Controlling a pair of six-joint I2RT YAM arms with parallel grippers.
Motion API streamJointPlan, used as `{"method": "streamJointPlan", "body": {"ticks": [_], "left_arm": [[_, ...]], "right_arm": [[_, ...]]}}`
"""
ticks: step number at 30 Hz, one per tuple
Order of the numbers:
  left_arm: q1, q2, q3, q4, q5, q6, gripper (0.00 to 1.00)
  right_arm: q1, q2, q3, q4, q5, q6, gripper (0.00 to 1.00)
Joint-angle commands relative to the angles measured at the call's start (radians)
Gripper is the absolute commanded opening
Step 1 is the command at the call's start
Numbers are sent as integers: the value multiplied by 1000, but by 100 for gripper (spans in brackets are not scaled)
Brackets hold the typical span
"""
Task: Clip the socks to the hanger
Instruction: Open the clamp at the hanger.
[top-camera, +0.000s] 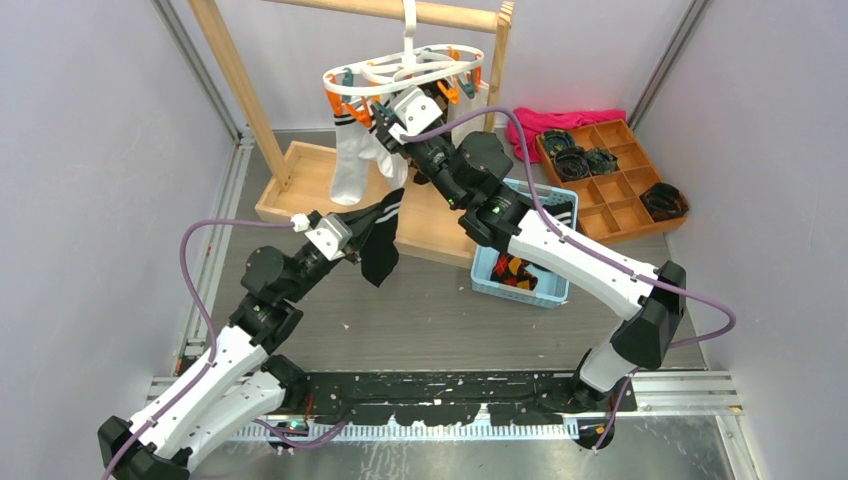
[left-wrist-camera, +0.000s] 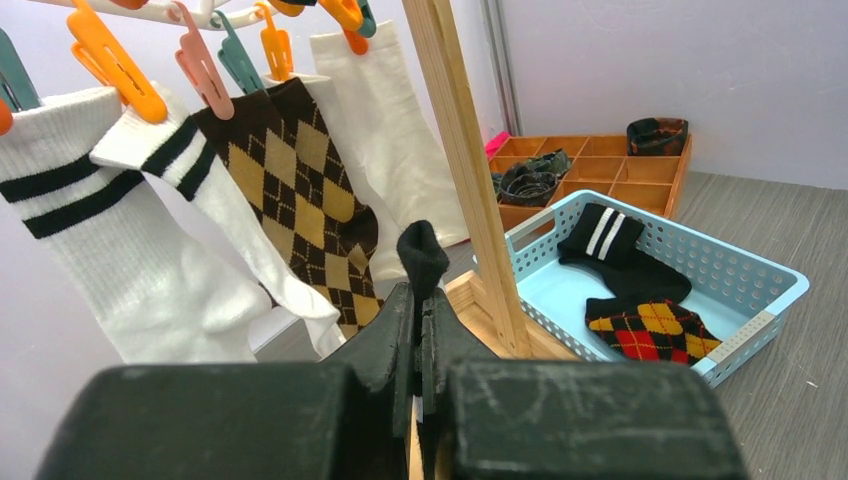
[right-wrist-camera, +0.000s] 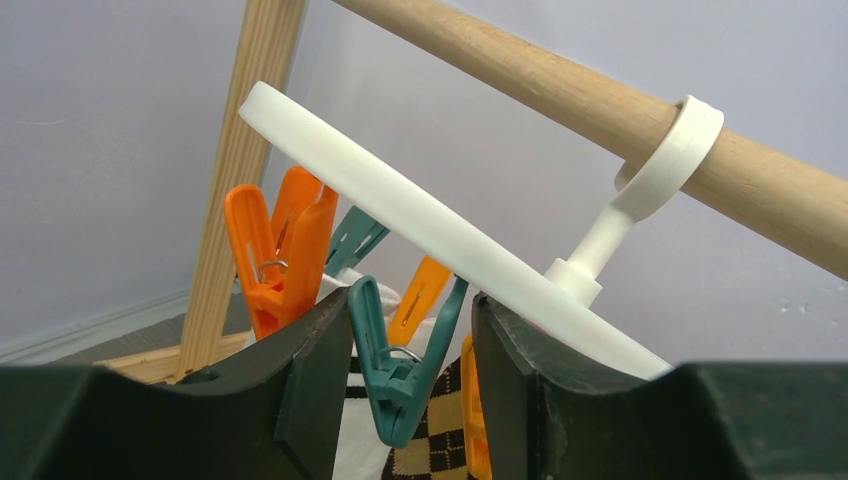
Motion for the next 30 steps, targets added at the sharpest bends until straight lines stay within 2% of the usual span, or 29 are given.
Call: {"method": "streamJointPlan", "body": {"ticks": [1,6,16,30], "left_arm": [[6,-11,2,76,5,-14,0],[6,-9,-2,84,6,-19,0],[8,-6,-6,97,8,-28,0],[8,-15,-18,110,3,-46,0]], "right_arm": [[8,0,50,61,20,-2,53],[7,-3,50,53,22,7,56],[14,-1,64,41,46,45,51],[15,15,84,30,94,81,54]]}}
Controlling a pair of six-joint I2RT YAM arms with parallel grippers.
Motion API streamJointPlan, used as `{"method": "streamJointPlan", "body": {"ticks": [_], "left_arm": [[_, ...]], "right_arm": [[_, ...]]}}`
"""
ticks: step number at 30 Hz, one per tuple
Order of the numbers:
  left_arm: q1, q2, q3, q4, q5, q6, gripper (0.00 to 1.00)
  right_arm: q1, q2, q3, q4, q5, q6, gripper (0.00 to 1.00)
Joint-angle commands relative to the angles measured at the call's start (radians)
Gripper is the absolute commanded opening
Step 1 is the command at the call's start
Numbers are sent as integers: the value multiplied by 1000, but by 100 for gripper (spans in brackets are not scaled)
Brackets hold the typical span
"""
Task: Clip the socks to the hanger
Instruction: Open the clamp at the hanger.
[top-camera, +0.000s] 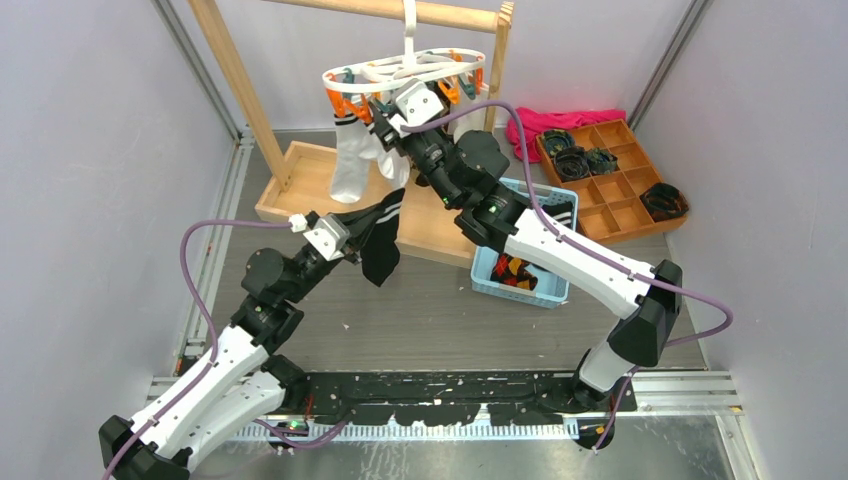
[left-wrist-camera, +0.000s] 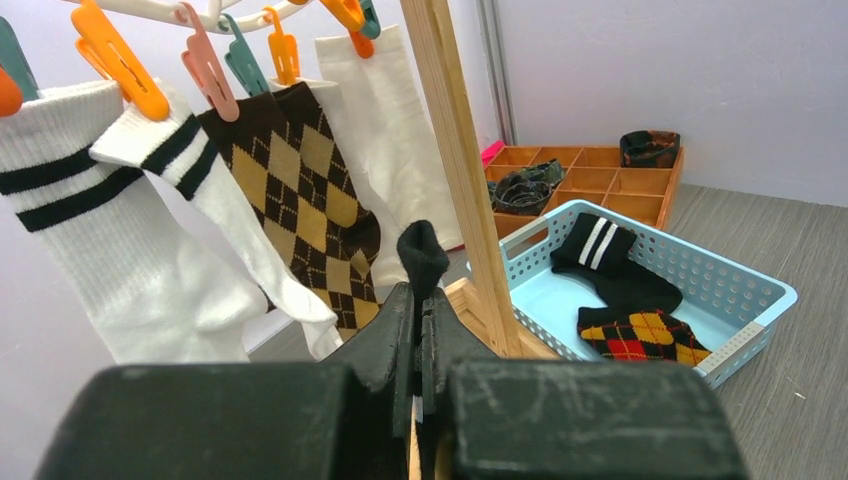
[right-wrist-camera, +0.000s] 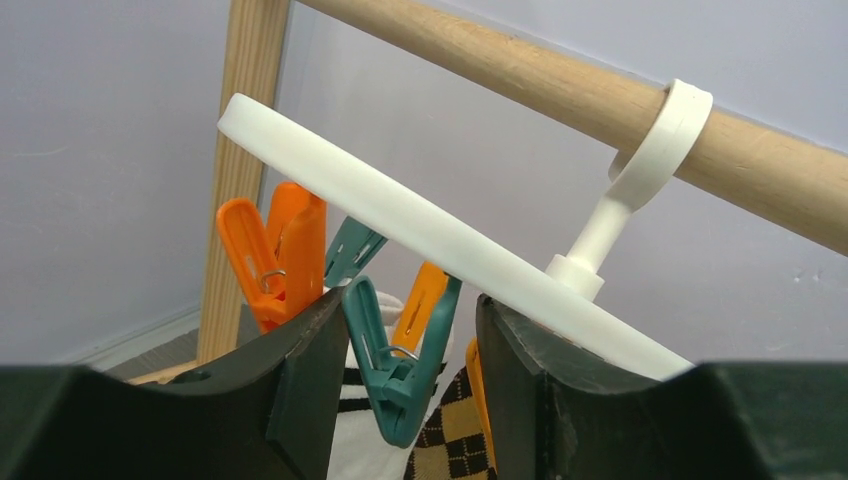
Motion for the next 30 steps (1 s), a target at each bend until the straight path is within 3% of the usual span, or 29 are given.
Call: {"method": "streamJointPlan", "body": {"ticks": [1,11,17,30], "left_arm": [[8,-15,0,72,3,-15,0],[8,-3,15,83,12,-28,0],[8,26,34,102,20,-72,0],[31,142,137,157,19,-435,0]], "right_arm": [[4,-5,50,35,31,24,54],[3,-40,34,0,15,61,36],[-13,-82,35,-92,-44,198,28],[-127,-113,133,-361,-183,584,19]]}}
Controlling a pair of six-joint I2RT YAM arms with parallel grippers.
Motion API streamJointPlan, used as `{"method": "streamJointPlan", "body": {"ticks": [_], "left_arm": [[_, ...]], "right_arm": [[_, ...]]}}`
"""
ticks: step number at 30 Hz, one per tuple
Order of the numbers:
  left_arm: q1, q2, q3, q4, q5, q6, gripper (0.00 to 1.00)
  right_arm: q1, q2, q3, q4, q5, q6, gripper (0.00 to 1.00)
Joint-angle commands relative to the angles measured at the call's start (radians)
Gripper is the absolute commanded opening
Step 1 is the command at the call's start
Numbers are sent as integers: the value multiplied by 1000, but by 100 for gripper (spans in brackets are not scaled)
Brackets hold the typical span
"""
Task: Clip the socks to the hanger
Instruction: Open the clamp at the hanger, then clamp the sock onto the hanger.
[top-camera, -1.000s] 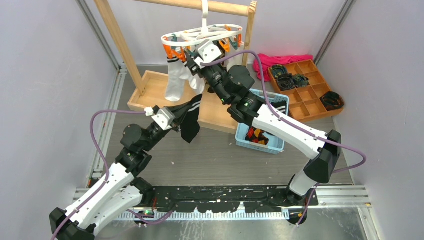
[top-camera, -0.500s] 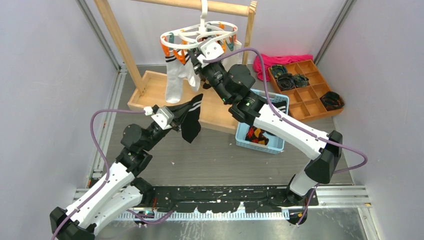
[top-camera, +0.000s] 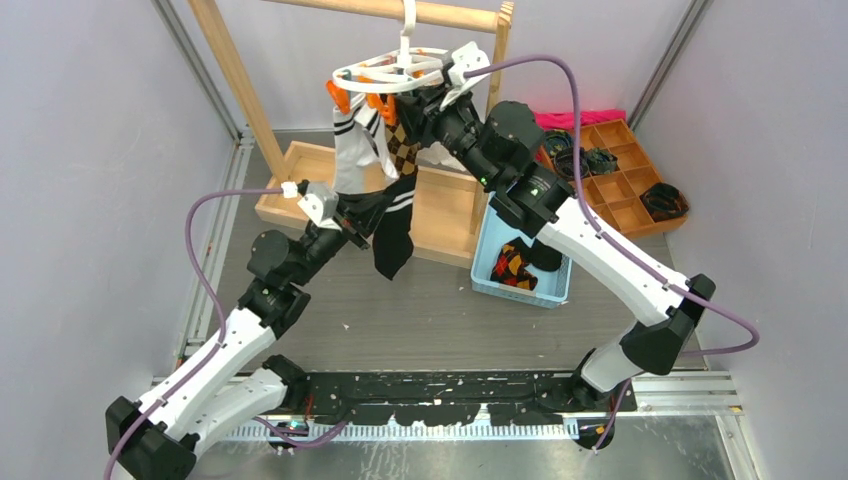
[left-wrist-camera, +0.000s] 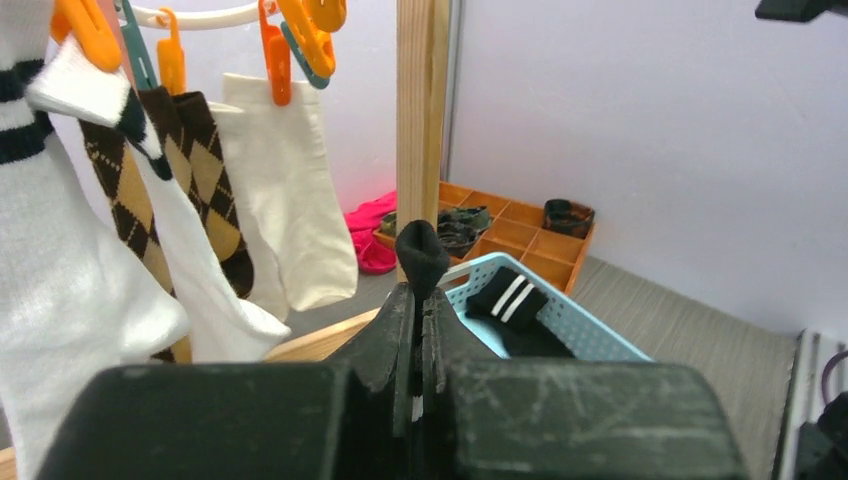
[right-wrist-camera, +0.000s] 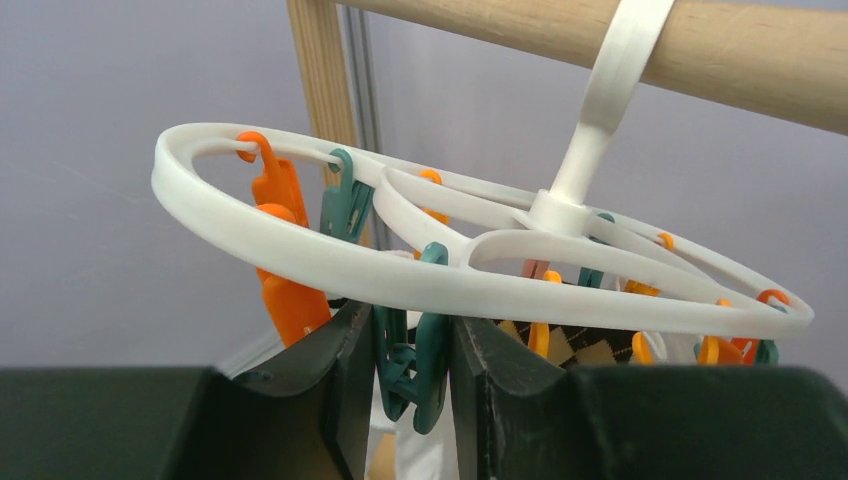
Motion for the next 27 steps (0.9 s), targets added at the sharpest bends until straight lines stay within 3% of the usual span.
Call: {"method": "streamJointPlan", "body": {"ticks": [1,9,18,27], "left_arm": [[10,45,71,115,6,-169,0],[11,90,139,125,-70,-241,0],[10,163,238,89,-105,-461,0],[10,196,270,67,-196,-463,0]], "right_arm": [[-20,-41,60,-90,-26,167,18],[-22,-51,99,-192,-4,257,15],[-23,-84,62,-184,-12,266,15],[-26,-93,35,-158,-19,279,15]]}}
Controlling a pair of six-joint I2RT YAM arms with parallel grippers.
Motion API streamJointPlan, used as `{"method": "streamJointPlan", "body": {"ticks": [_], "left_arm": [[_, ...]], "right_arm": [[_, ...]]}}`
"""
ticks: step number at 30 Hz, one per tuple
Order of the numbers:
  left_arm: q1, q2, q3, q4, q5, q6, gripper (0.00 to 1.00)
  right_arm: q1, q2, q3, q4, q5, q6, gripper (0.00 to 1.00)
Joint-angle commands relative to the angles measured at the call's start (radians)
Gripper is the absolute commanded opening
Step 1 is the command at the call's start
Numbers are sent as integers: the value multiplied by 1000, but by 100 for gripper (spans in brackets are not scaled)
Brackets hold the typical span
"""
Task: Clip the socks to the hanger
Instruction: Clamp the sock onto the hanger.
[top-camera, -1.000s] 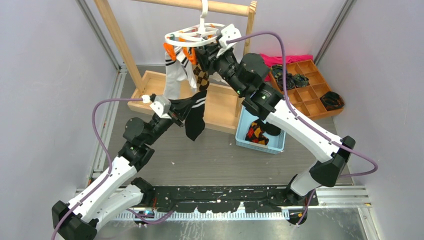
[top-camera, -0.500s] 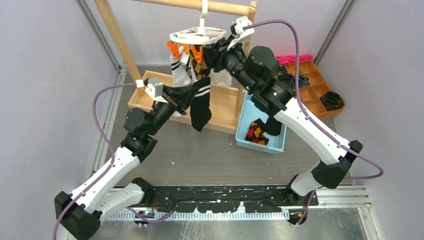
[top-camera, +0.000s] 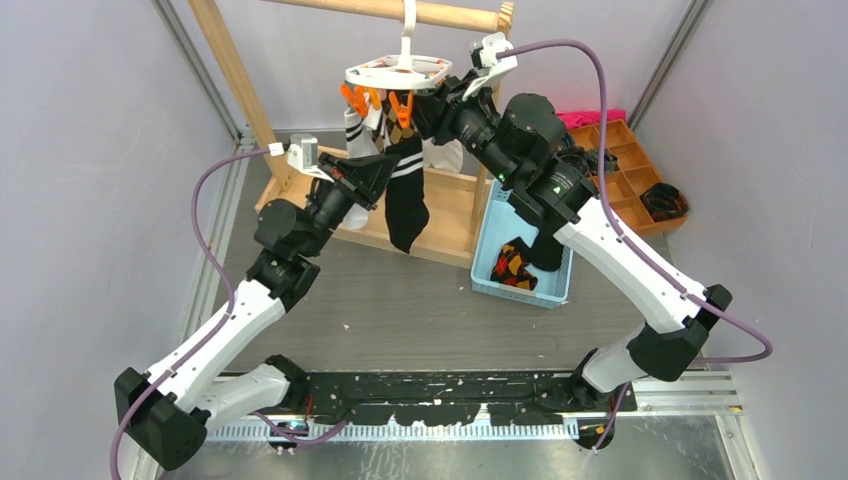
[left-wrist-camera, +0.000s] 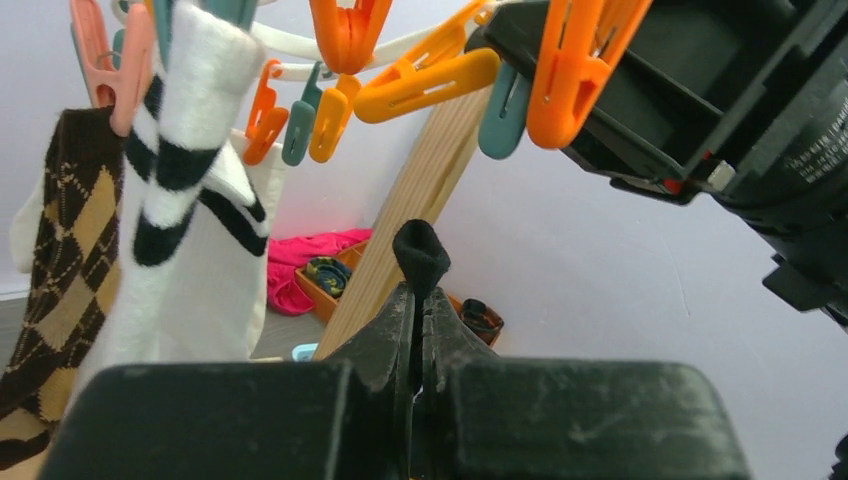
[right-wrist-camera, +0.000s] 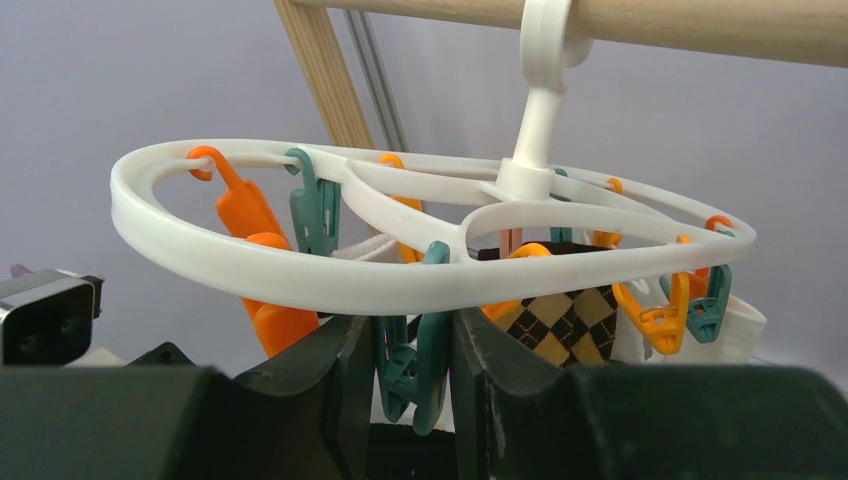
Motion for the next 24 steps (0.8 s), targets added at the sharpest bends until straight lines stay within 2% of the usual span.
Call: {"method": "streamJointPlan", "body": {"ticks": [1,8,13,17,21,24], "left_arm": [[5,18,71,35,-45,-24,0],[5,56,92,71,-37,-100,0],[-14,33,82,47,-97,18,0],[-114,-2,36,83,-261,320,0],[-226,-22,-4,170,-303,655,0],[-274,-45,-51,211,-317,824,0]], "right_arm": [[4,-41,-14,9,-14,40,15],[0,-44,-21,22,-28,41,15],[-2,-44,-16,17,-21,46,15],[-3,-36,-3,-1,-5,56,15],[-2,-29,4,-13,8,69,15],[-2,-25,12,-20,17,72,15]]}}
